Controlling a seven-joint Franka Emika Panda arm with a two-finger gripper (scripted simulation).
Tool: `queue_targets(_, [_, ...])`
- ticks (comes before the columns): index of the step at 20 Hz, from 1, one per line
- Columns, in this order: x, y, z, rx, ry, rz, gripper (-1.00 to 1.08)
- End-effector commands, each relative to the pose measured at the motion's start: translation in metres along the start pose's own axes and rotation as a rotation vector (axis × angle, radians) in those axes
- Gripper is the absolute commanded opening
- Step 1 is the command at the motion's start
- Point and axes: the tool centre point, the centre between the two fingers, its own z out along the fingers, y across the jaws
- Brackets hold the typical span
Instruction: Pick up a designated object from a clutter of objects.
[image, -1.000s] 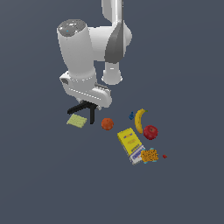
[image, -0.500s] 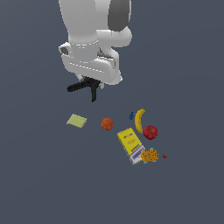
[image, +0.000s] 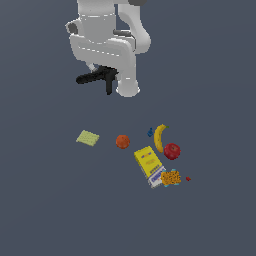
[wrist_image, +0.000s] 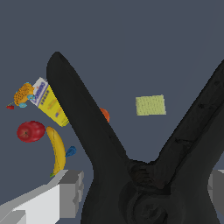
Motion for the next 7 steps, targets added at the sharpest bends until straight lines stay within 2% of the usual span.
queue_targets(1, [-0.0045,0.0005,-0.0095,0.000,0.000,0.000,-1.00])
queue_targets(7, [-0.0076,0.0005,-0.0175,0.001,0.000,0.000,-1.00])
